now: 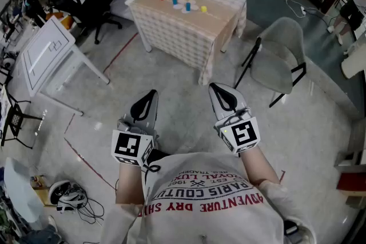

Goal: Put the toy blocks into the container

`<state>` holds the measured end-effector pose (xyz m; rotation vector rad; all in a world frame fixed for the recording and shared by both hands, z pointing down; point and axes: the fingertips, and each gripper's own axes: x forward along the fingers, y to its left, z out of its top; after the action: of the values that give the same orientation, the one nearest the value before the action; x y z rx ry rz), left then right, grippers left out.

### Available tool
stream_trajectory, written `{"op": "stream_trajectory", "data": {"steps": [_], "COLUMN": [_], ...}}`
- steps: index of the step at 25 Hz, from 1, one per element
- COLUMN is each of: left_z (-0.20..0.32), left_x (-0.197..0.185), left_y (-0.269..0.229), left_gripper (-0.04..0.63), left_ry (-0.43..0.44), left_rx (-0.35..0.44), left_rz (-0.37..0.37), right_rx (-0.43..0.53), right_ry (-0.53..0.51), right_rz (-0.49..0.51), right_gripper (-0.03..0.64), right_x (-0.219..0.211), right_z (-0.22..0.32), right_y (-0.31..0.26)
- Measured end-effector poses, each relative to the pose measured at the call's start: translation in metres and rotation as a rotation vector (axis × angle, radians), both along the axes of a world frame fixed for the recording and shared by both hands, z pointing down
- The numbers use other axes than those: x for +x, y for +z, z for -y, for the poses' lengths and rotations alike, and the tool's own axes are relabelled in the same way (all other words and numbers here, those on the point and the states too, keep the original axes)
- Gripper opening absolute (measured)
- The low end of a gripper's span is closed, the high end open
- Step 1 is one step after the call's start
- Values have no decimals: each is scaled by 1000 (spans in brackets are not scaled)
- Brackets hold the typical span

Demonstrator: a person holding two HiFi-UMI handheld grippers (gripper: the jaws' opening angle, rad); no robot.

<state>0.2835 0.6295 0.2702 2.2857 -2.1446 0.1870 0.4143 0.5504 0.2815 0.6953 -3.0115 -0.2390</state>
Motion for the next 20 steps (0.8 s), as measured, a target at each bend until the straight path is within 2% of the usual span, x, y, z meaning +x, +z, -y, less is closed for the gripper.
{"op": "stream_trajectory", "data": {"steps": [9,16,17,18,19,20], "left_z": [6,18,20,22,24,26], "left_x": [1,5,3,1,-3,-8], "left_y": [8,12,9,5,1,-1], "left_gripper": [5,7,85,202,290,312], "left_ry": [1,8,-5,-18,-33,-49], "left_rx": [-13,-12,5,24,42,56], "left_rz": [-10,-30,-32,-31,-29,-28], "right_rx": [-27,-109,-113,-112,-107,-100], "right_ry": [-1,53,50,44,38,33], "right_rz": [-7,31,32,33,33,30], "right_gripper": [1,2,2,2,1,2], "right_x": [1,6,6,5,5,3], "right_z": [3,22,23,23,24,25], "right_y": [9,17,17,16,14,13]}}
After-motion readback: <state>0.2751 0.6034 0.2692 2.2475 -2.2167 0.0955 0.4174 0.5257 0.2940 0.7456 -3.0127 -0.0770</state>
